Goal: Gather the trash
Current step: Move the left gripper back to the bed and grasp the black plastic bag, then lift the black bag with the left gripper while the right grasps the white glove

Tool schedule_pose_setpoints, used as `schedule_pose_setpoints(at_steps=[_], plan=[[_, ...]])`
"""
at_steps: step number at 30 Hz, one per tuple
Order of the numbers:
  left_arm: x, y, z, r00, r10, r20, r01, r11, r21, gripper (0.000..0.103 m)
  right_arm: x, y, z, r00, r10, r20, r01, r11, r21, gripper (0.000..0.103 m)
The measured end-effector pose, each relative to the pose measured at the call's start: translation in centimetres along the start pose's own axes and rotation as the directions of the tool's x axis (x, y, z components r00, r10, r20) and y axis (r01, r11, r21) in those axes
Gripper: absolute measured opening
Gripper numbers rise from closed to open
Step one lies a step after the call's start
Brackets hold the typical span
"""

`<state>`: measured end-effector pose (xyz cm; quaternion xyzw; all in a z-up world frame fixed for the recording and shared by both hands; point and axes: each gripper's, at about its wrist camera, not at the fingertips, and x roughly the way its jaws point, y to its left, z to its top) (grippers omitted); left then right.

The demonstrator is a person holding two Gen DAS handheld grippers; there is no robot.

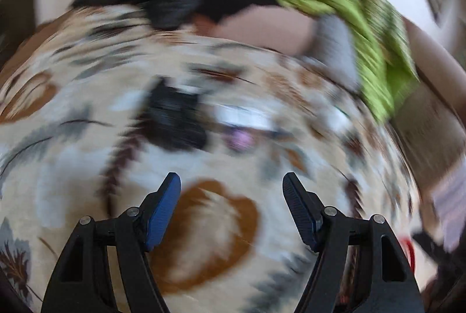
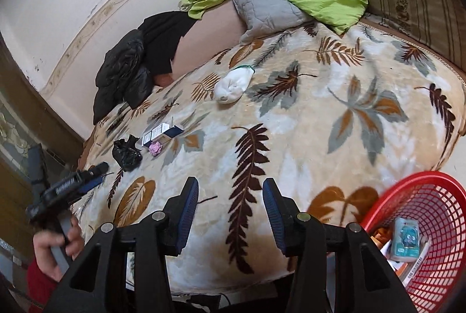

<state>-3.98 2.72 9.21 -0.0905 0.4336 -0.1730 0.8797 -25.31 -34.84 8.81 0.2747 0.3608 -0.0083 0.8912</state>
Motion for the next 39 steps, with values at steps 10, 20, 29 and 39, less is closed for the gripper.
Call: schedule_pose_setpoints(at_steps=[10, 20, 29, 39], plan=[[7.4, 4.2, 5.3, 0.993, 0.109, -0.039, -0.113, 0.987, -0.115, 0.072, 2.5, -0.1, 1.9, 1.000, -0.011, -0.024, 0.011, 1.000, 0.014, 0.055], [11.5, 5.4, 4.8, 0.992, 0.128, -0.017, -0.129, 0.983, -0.127, 0.038, 8.3, 0.0, 7.5, 1.000, -0.007, -0.022, 0.009, 0.997, 0.075, 0.071], [7.2, 3.2, 4.8, 0.979, 0.156, 0.134, -0.150, 0.987, -0.052, 0.036, 20.3, -0.9, 14.2, 0.996, -0.072, -0.061, 0.081, 0.983, 0.163, 0.074], [5.9, 0.4, 4.4, 0.977, 0.126, 0.175, -0.139, 0.988, 0.062, 0.036, 25.3, 1.9, 14.1, 0.989, -0.124, -0.085, 0.129, 0.991, 0.047, 0.030]])
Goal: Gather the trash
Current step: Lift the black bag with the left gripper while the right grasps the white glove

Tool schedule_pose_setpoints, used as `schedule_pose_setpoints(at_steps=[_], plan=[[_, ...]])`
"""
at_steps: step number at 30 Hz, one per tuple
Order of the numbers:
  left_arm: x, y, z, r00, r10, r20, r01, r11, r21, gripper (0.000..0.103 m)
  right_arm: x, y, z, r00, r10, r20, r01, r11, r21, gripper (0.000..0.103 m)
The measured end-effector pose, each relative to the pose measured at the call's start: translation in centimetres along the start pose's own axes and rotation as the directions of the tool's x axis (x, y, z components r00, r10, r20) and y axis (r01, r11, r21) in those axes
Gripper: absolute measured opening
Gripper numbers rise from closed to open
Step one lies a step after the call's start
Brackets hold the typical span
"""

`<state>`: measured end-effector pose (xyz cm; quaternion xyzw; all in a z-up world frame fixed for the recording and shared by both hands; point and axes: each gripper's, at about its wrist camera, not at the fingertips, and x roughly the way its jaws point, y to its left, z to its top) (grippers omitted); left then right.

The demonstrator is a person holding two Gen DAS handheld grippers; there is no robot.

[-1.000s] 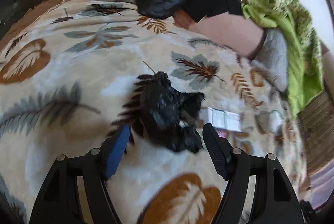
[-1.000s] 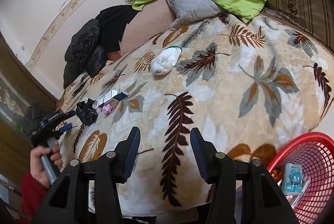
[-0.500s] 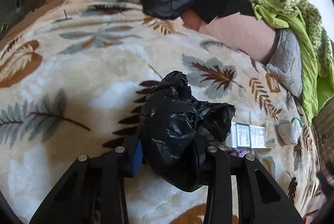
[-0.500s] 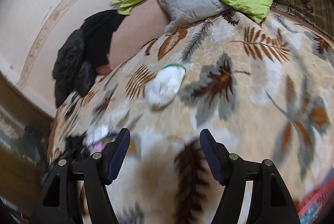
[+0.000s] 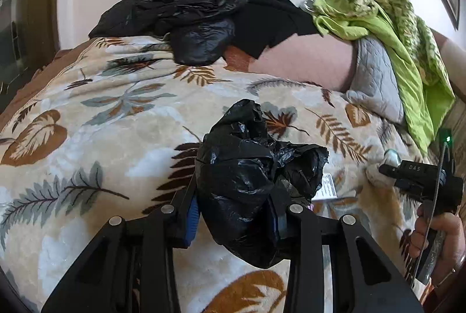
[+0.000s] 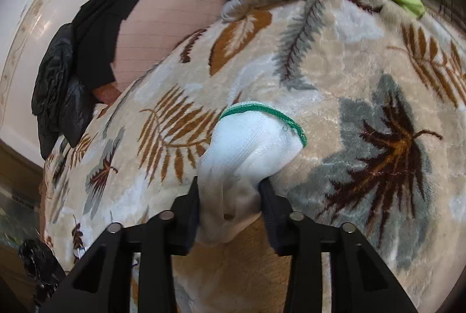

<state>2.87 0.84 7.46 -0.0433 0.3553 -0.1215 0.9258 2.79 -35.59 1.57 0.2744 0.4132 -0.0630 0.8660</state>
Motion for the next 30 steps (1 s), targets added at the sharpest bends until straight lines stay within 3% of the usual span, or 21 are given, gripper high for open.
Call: schedule_pose_setpoints(at_steps=[7, 15, 19, 24, 30], plan=[[-2.6, -2.7, -1.6, 0.998, -0.066, -0.010, 0.066, 0.996, 0.062, 0.036, -7.0, 2.0, -5.8, 0.997, 0.047, 0.067, -0.036, 0.988, -0.148, 0.028], [-8.4, -5.3, -7.4, 0.990, -0.128, -0.051, 0.134, 0.978, 0.158, 0.036, -15.2, 3.7, -13.2, 0.990, 0.112, 0.088, -0.085, 0.960, -0.268, 0.028], [-10.9, -5.9, -10.1, 0.990, -0.125, -0.058, 0.134, 0.971, 0.196, 0.036, -17.9, 3.7, -15.9, 0.987, 0.116, 0.109, -0.081, 0.954, -0.288, 0.028], [-13.4, -6.3, -11.4, 0.993, -0.114, -0.003, 0.112, 0.967, 0.227, 0.036, -20.2, 4.0, -18.2, 0.982, 0.125, 0.140, -0.075, 0.945, -0.318, 0.028], [-13.2, -6.4, -12.2, 0.998, -0.069, 0.009, 0.064, 0.965, 0.253, 0.036, -20.3, 3.6, -19.3, 0.984, 0.125, 0.131, -0.078, 0.945, -0.317, 0.028]])
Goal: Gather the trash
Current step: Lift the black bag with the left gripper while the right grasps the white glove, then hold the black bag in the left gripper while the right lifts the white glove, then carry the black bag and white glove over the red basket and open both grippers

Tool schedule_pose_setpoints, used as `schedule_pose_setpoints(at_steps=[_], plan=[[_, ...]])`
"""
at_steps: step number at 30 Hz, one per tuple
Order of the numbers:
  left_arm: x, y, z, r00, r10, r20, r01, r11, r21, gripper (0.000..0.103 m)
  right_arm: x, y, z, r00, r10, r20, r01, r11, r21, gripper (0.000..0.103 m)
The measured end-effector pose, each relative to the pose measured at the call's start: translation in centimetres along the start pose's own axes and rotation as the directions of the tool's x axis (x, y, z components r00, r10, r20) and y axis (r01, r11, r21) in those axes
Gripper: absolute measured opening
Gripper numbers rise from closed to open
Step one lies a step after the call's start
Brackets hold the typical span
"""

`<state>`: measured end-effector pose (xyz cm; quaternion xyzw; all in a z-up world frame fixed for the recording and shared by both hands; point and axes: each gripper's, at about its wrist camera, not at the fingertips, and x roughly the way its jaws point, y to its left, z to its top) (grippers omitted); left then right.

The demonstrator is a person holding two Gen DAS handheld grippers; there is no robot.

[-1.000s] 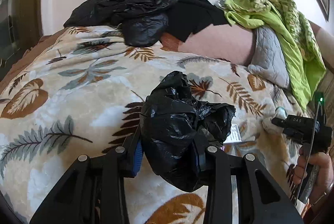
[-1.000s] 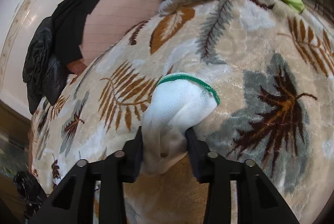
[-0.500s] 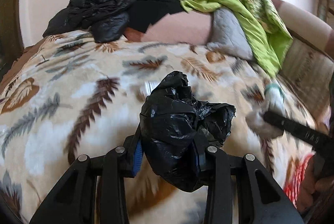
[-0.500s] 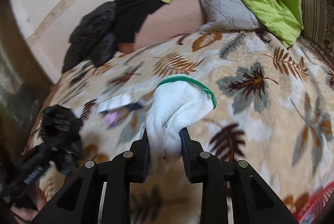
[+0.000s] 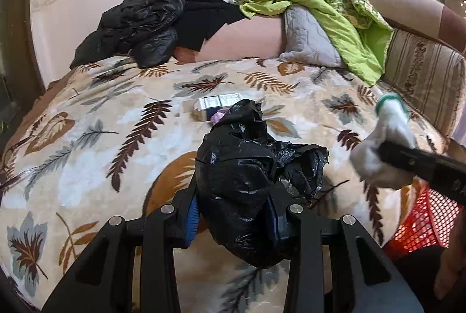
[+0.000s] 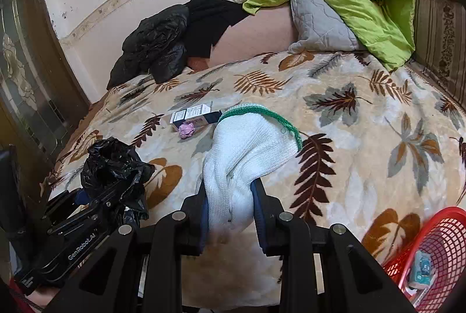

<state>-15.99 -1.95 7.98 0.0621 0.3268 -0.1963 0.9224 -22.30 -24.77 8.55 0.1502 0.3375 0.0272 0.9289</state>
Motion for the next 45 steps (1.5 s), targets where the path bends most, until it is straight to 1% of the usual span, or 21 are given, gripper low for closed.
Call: schedule_pose_setpoints(at_steps=[6, 8, 13, 41, 45], plan=[[0.73, 0.53, -0.18, 1.000, 0.030, -0.007, -0.030, 1.000, 0.008, 0.036, 0.75, -0.55, 0.04, 1.000, 0.014, -0.019, -0.013, 0.999, 0.044, 0.028], [0.78, 0.70, -0.30, 0.999, 0.037, -0.009, -0.037, 0.999, 0.011, 0.036, 0.78, -0.34, 0.02, 1.000, 0.017, -0.017, -0.017, 0.999, 0.036, 0.028], [0.80, 0.86, -0.38, 0.999, 0.036, -0.012, -0.036, 0.999, 0.009, 0.036, 0.85, 0.05, -0.07, 1.000, 0.017, -0.017, -0.016, 1.000, 0.023, 0.028], [0.83, 0.78, -0.38, 1.000, 0.028, -0.007, -0.028, 1.000, 0.013, 0.036, 0.85, -0.30, -0.08, 1.000, 0.015, -0.017, -0.014, 0.999, 0.032, 0.028], [0.62, 0.14, -0.31, 1.000, 0.009, 0.005, -0.009, 1.000, 0.014, 0.036, 0.72, -0.40, -0.21, 1.000, 0.015, -0.014, -0.015, 0.999, 0.034, 0.029]])
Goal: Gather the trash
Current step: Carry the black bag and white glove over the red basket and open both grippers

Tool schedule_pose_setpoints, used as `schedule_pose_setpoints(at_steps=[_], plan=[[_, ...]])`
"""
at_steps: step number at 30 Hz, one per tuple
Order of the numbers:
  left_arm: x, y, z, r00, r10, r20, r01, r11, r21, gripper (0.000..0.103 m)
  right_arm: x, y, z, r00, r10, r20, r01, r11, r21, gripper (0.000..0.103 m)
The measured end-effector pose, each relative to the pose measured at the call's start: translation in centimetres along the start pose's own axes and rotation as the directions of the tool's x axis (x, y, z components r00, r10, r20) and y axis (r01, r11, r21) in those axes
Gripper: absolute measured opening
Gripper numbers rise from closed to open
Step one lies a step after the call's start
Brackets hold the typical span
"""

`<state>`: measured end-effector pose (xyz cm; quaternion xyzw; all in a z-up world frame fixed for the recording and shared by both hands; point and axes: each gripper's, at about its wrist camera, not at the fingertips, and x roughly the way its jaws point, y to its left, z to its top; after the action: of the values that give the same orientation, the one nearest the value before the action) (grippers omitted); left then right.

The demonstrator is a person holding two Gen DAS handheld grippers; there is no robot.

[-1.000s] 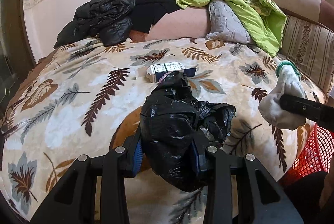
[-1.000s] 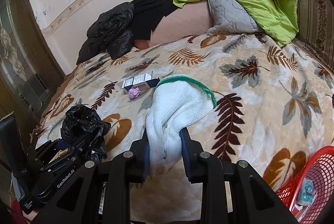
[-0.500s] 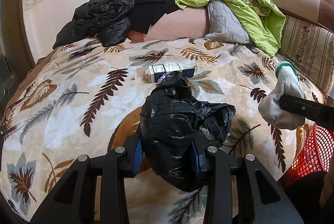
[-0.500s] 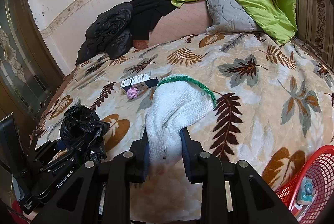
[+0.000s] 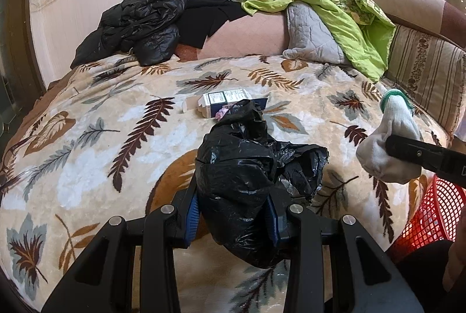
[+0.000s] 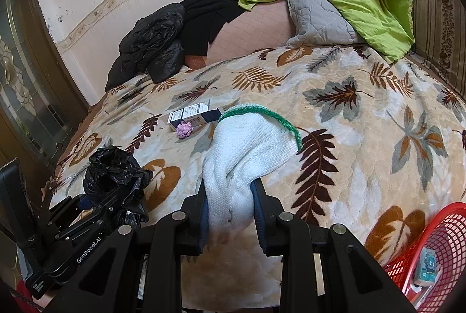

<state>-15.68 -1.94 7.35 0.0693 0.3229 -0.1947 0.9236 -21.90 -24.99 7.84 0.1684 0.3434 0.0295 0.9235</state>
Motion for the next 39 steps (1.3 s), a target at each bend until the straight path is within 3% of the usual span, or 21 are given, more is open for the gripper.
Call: schedule_pose_setpoints(at_steps=[7, 14, 16, 20, 27, 29, 34, 39], plan=[[-0.5, -2.1, 0.5, 0.998, -0.056, 0.000, 0.056, 0.998, 0.034, 0.036, -1.8, -1.3, -0.3, 0.999, 0.035, 0.001, -0.035, 0.998, 0.046, 0.028], [-2.2, -6.8, 1.5, 0.984, -0.181, -0.001, 0.180, 0.977, 0.119, 0.036, -8.1, -6.2, -2.1, 0.999, -0.047, 0.026, 0.044, 0.995, 0.094, 0.029], [-2.8, -8.9, 2.0, 0.972, -0.236, -0.011, 0.235, 0.962, 0.140, 0.036, -10.2, -8.5, -2.9, 0.995, -0.089, 0.036, 0.083, 0.988, 0.133, 0.029], [-4.0, -13.9, 2.9, 0.931, -0.362, -0.047, 0.364, 0.912, 0.188, 0.036, -14.5, -13.4, -4.4, 0.983, -0.176, 0.043, 0.163, 0.962, 0.219, 0.029], [-4.7, -22.7, 3.3, 0.827, -0.534, -0.180, 0.562, 0.797, 0.222, 0.036, -19.9, -19.2, -6.2, 0.959, -0.279, 0.052, 0.248, 0.915, 0.319, 0.029], [-4.7, -25.0, 2.9, 0.807, -0.549, -0.216, 0.589, 0.773, 0.238, 0.036, -20.7, -20.2, -6.8, 0.956, -0.288, 0.050, 0.255, 0.907, 0.336, 0.029], [-4.5, -28.9, 1.8, 0.795, -0.545, -0.266, 0.605, 0.741, 0.291, 0.036, -21.0, -21.8, -7.7, 0.956, -0.289, 0.045, 0.253, 0.895, 0.367, 0.030], [-3.6, -30.6, 1.2, 0.773, -0.549, -0.317, 0.630, 0.724, 0.282, 0.036, -20.7, -22.6, -8.0, 0.957, -0.286, 0.037, 0.253, 0.893, 0.371, 0.031]])
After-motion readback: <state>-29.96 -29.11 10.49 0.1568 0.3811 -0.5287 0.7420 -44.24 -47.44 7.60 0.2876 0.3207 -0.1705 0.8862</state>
